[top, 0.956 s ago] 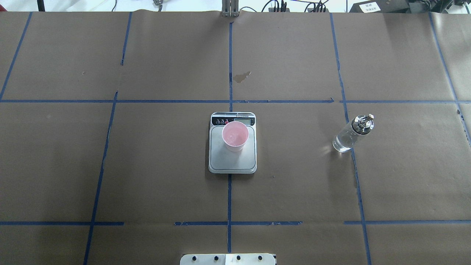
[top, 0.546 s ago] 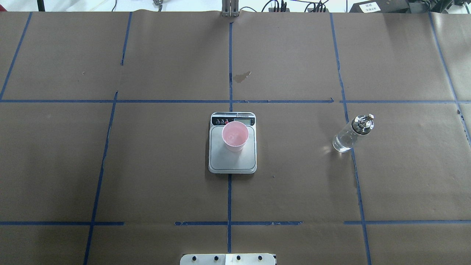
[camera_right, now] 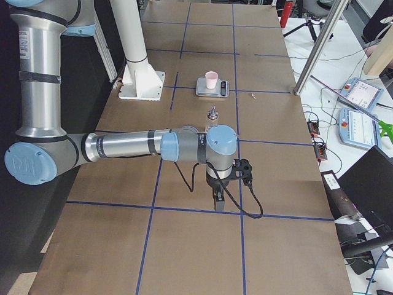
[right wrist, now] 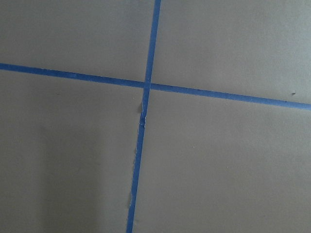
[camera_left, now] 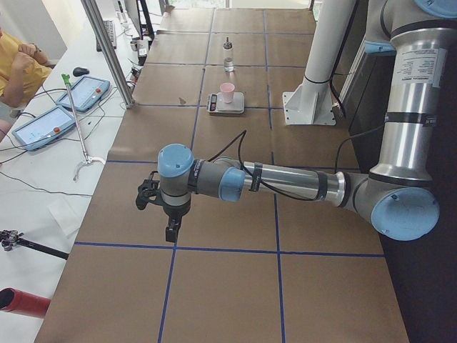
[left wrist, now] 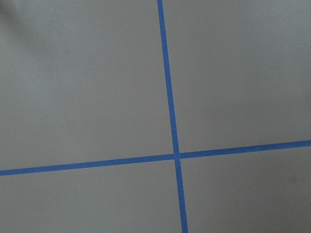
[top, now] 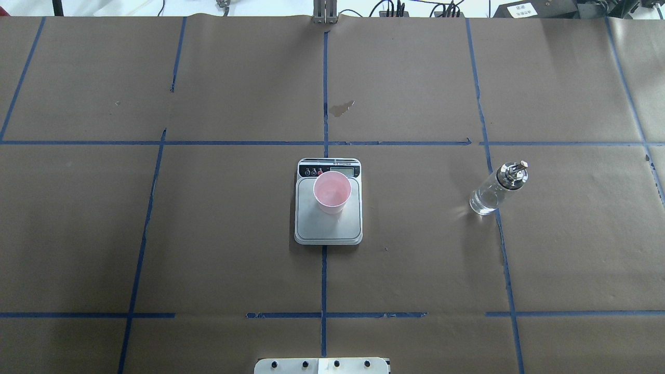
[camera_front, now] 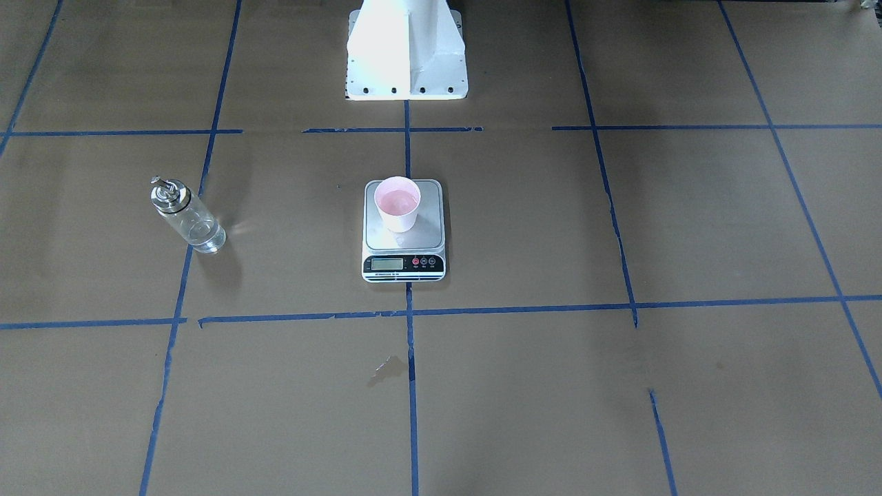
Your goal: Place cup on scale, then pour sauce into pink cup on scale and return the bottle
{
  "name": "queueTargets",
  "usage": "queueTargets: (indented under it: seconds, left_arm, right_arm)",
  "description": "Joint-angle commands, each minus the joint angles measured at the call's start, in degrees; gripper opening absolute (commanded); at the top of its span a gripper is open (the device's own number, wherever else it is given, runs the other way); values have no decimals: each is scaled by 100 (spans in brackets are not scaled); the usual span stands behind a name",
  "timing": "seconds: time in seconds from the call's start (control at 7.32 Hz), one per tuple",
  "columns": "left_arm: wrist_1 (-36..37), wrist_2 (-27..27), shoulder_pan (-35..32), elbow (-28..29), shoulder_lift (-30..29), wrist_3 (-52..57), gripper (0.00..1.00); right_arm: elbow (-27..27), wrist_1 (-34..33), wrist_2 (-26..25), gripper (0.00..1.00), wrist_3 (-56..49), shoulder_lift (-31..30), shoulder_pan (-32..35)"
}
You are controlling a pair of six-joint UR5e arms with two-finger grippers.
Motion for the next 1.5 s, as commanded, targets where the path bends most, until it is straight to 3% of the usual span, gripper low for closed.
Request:
queueTargets:
  seconds: [0.0, 0.27, 1.37]
  left_arm:
    - [934, -162, -24, -595, 10, 20, 100]
    - [841, -153, -7, -344, 2, 997, 100]
    - [445, 6, -104, 229, -138, 907, 100]
  right_arm:
    - [-78, 125, 111, 100, -25, -116, -7]
    - [-140, 125, 208, 100, -25, -222, -16]
    - [-290, 143, 471, 100, -34, -266, -16]
